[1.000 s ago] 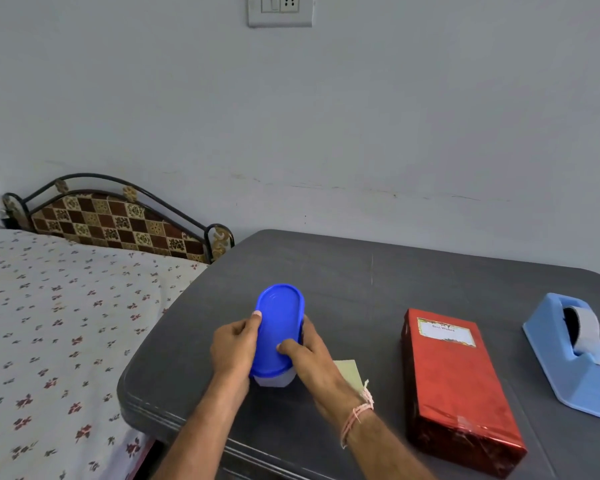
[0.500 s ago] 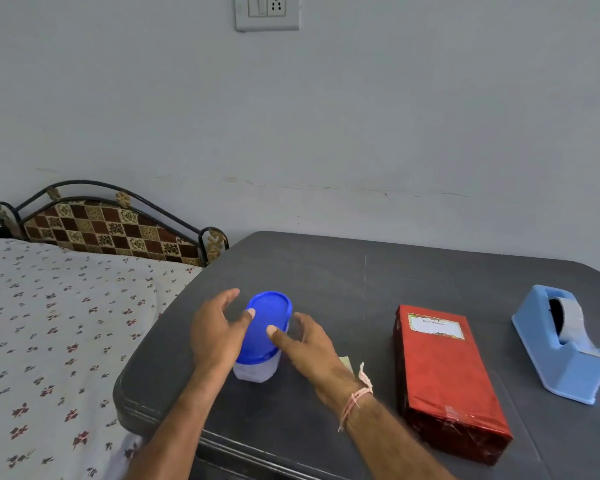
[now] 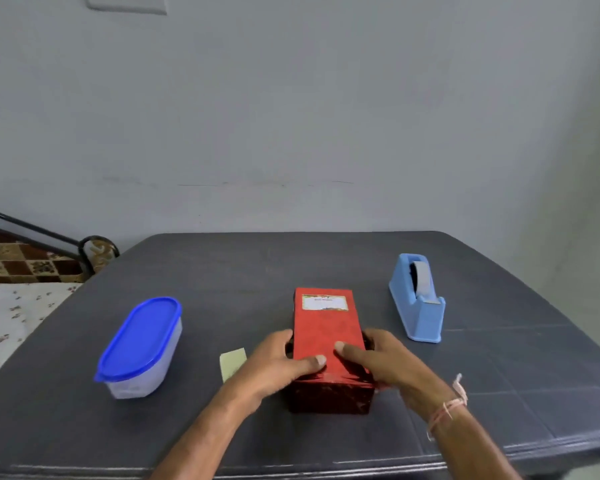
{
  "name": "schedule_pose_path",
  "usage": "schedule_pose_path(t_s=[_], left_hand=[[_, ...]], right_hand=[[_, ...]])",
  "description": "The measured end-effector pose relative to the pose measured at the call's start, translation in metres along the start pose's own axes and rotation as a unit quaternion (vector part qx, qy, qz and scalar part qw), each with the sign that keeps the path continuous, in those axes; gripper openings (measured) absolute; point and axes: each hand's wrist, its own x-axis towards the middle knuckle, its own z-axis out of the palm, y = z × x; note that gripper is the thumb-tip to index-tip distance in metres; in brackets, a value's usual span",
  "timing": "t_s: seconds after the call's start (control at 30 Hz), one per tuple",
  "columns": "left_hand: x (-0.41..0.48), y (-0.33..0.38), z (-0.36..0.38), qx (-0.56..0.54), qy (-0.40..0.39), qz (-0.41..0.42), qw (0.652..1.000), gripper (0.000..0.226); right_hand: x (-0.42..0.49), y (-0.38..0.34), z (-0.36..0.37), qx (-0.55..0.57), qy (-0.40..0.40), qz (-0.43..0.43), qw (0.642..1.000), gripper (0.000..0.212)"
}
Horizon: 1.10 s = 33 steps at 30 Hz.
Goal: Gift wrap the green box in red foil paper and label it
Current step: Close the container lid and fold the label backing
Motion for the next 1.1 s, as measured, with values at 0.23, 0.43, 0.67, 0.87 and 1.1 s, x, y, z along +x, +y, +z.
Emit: schedule_pose_path(t_s=[0.23,0.43,0.67,0.87,1.1], left_hand=[[0.031,0.011,-0.035,-0.082,0.137,0.053,0.986,0.057],[0.089,0.003,-0.121,-0.033,0.265,-0.002,0.964,0.041],[0.119,-0.035,-0.166,0.0,0.303,-0.073,0.95,0.031],[0.123,-0.038,-0.165,0.014,0.306,-0.088,0.948,0.041],[0.092,0.025,-0.102,0.252,0.409,0.104,0.871,0.06]], right_hand=[[0.049,-0.04,0.023,0.159,0.003,-0.053,0.986,0.06],[0.137,-0.104,0.075,0.156,-0.034,-0.062,0.985,0.063],[0.181,-0.106,0.124,0.157,-0.076,-0.067,0.982,0.065],[0.175,-0.096,0.119,0.201,-0.091,-0.038,0.975,0.071],[0.12,-0.086,0.06,0.157,-0.04,-0.112,0.98,0.075]])
